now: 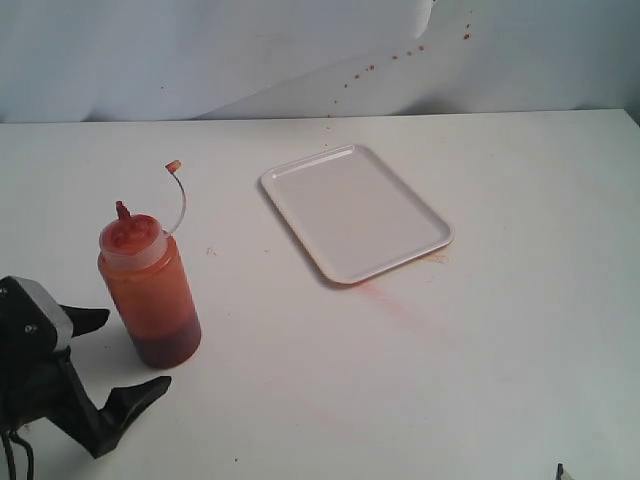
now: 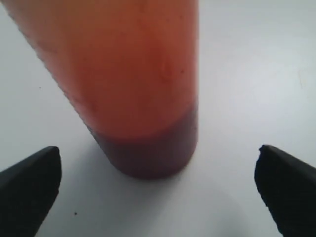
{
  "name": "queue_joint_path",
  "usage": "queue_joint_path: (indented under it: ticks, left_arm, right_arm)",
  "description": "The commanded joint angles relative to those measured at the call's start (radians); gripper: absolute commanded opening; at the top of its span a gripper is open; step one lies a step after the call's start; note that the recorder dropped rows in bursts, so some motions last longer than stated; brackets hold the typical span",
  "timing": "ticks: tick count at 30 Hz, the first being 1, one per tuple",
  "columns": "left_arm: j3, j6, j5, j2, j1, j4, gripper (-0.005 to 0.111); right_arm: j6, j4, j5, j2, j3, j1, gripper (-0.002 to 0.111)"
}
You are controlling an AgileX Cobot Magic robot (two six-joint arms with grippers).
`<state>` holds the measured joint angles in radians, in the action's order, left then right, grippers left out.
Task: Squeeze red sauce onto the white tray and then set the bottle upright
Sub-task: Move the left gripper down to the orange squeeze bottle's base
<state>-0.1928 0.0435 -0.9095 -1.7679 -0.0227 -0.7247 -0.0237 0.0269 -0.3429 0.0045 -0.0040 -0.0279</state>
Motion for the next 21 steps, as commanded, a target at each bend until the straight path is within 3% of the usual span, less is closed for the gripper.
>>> queue_joint_path:
  ticks: [1,12,21]
  left_arm:
    - [-0.044,-0.073,0.029,-0.003,0.0,-0.054,0.104]
    - [-0.104,-0.174,0.084,-0.006,0.0,-0.122,0.104]
    - [-0.176,-0.174,0.069,-0.162,0.0,-0.124,0.104]
  right_arm:
    - [0.001,0.006,0.001,-0.005,0.004,-0.006,0.0]
    - [0.001,0.006,0.001,-0.005,0.004,-0.006,0.0]
    - [0.001,0.006,0.001,-0.005,0.004,-0.006,0.0]
